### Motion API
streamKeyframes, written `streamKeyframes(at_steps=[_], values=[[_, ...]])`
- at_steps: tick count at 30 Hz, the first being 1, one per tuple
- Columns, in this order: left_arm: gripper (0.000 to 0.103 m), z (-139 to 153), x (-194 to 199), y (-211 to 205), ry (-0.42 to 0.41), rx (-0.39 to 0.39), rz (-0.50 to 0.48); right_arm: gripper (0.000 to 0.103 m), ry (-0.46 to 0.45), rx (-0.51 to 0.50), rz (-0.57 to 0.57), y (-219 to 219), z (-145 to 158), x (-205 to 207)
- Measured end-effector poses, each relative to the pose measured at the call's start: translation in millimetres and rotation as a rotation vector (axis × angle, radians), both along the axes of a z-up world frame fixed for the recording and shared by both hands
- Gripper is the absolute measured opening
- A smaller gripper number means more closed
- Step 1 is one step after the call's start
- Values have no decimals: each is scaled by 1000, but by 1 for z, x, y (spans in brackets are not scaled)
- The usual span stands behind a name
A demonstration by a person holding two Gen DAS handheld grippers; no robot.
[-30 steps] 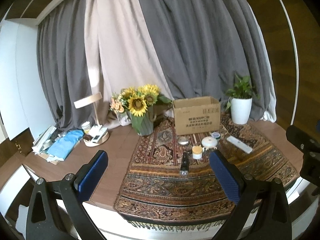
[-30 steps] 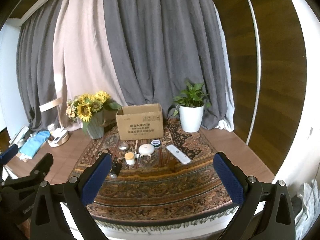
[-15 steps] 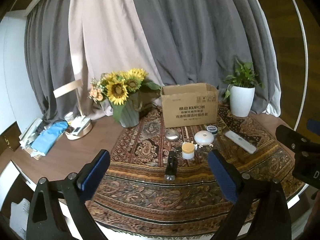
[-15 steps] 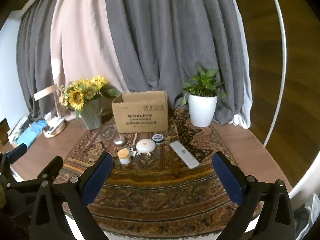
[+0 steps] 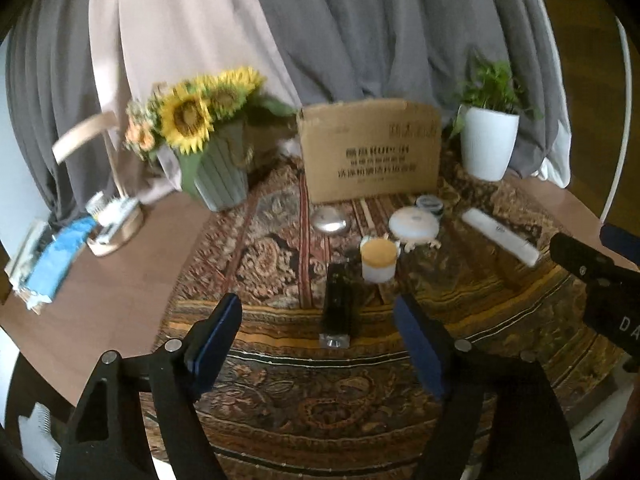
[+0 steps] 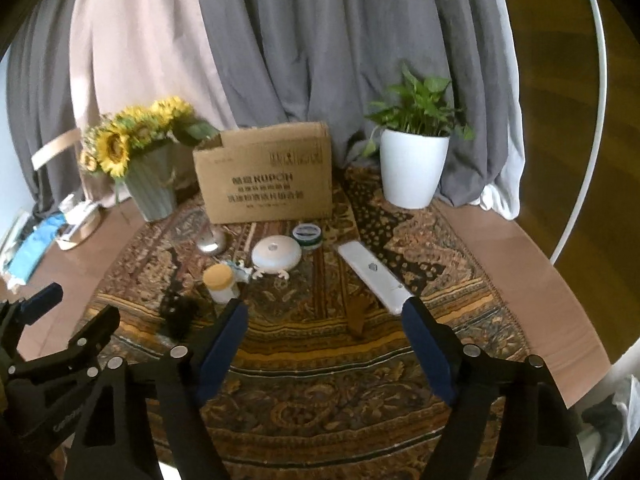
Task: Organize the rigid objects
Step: 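Grasp the black handheld device with the left gripper while the right grasps the brown wooden piece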
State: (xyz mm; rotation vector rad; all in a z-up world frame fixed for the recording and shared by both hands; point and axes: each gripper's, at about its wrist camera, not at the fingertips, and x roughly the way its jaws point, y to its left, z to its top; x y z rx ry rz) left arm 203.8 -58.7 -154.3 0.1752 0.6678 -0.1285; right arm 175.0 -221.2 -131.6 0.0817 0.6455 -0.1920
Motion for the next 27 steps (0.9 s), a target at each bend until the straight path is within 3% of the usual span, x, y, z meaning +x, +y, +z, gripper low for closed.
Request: streamKeyframes(at_steps=[5, 11, 19, 27], values=[[69, -30, 25, 0, 92, -24, 17, 66, 29, -21, -28, 0, -22, 20], [66, -54, 45, -7, 129, -21, 36, 60, 78, -9, -30, -12, -50, 46], [58, -74, 65, -17, 153, 16, 47, 56, 123, 24, -59, -30, -81, 69], [43, -82, 82, -16, 194, 9, 66, 47, 166, 51, -93, -39, -98, 88]])
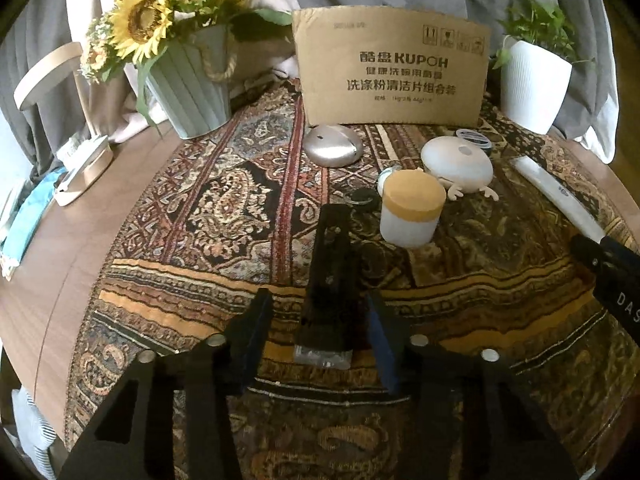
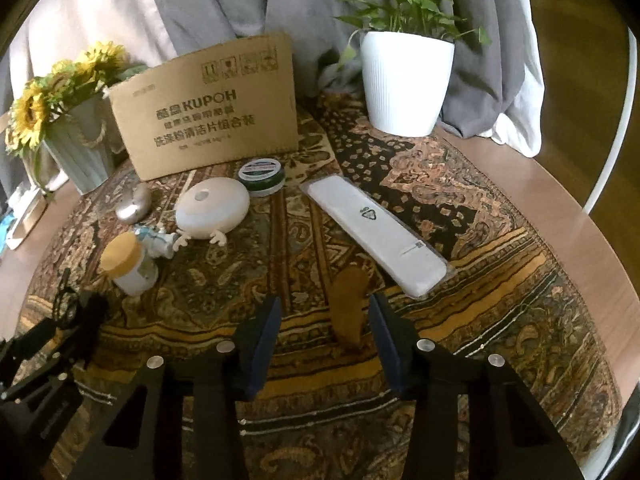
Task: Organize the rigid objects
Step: 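Grasp the black handheld device with the left gripper while the right grasps the brown wooden piece, then lift both held objects and carry them over the open cardboard box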
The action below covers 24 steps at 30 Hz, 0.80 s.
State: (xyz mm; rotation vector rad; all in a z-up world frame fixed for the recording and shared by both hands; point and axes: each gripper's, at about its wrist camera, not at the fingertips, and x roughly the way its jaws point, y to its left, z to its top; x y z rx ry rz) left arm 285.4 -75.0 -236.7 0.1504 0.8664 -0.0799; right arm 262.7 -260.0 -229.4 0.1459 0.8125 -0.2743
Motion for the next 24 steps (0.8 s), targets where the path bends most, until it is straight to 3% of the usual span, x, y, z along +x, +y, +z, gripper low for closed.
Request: streamKeyframes(at_steps=[4, 17, 24], values=[[39, -2, 6, -6, 13, 1, -15, 44, 0, -25, -11, -4, -3, 4], [33, -9, 15, -15, -6, 55, -17, 25, 52, 32, -8, -15, -18, 17], [29, -9, 15, -16, 1, 45, -26, 23, 50, 32, 15, -15, -17, 17]])
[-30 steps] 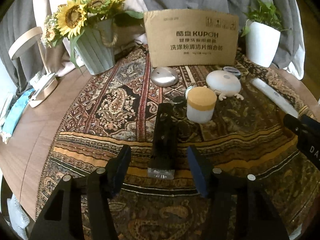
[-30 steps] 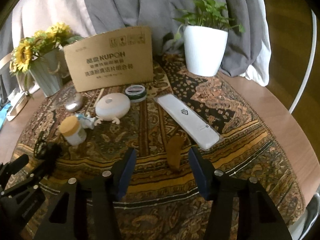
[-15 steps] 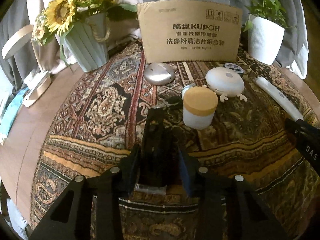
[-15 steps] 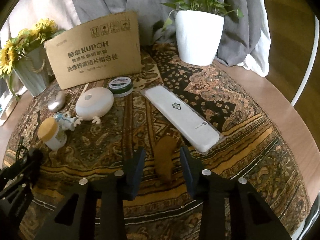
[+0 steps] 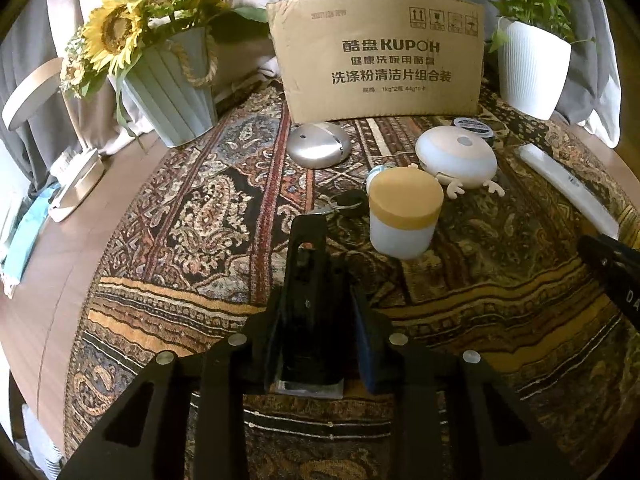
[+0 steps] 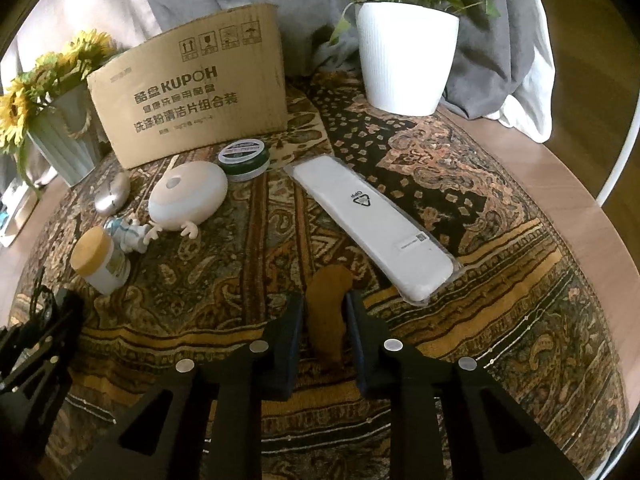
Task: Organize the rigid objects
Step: 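Lift both held objects and carry them over the open cardboard box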
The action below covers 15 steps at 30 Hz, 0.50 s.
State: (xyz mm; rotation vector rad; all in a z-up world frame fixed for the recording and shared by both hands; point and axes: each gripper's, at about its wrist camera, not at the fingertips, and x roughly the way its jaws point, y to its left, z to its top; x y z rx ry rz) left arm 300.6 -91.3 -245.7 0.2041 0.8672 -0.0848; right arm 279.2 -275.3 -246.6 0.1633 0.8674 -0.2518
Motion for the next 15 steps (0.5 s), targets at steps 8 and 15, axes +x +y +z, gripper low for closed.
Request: streamKeyframes(at_steps=[8, 15], values=[[29, 14, -13, 3, 10, -67, -20, 23, -53, -8, 62, 9, 23, -9], [29, 47, -23, 8, -56, -90, -38, 23, -93, 7, 108, 17, 51, -15]])
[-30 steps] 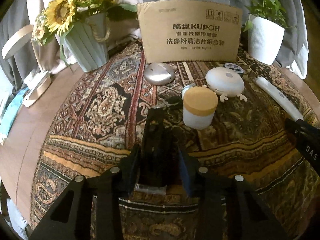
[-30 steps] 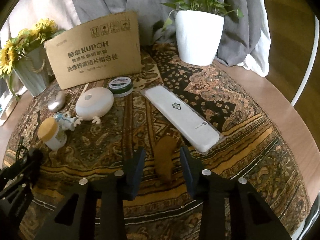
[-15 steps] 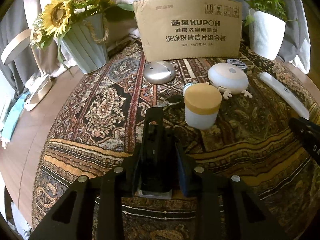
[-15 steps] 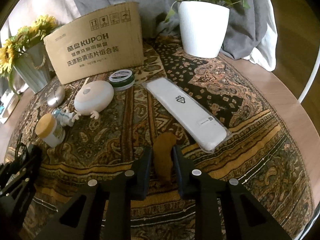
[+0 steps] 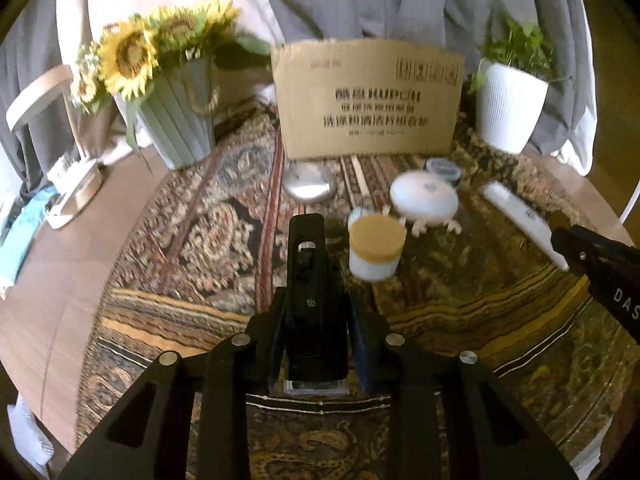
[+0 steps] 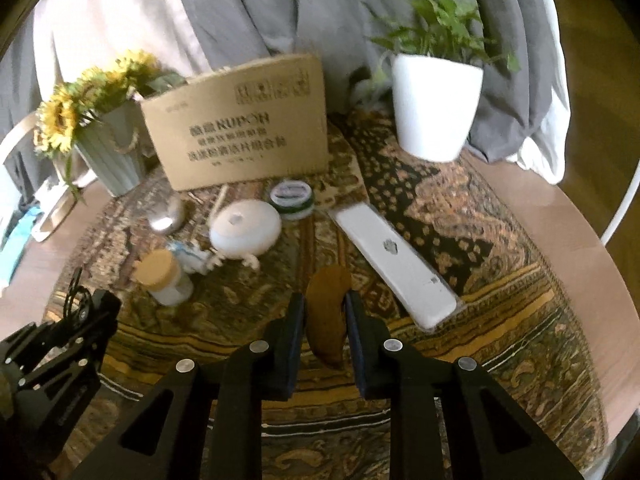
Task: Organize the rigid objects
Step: 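Lift both held objects and carry them over the open cardboard box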
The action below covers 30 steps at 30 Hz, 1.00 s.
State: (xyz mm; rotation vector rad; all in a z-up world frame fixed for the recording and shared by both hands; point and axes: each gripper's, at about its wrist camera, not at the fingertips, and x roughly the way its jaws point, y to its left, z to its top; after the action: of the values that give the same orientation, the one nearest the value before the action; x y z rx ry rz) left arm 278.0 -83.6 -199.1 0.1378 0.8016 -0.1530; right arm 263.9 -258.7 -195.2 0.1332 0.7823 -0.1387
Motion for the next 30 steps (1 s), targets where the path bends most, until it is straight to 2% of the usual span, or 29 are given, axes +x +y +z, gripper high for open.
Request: streamKeyframes(at_steps=[14, 24, 30], values=[[29, 84, -3, 7, -151, -54, -37, 23, -134, -4, 53, 15, 75, -7], [29, 119, 13, 1, -217, -76, -66, 23, -215, 3, 67, 16, 113, 2], [29, 130, 29, -3, -247, -76, -65, 23, -247, 16, 78, 12, 124, 17]])
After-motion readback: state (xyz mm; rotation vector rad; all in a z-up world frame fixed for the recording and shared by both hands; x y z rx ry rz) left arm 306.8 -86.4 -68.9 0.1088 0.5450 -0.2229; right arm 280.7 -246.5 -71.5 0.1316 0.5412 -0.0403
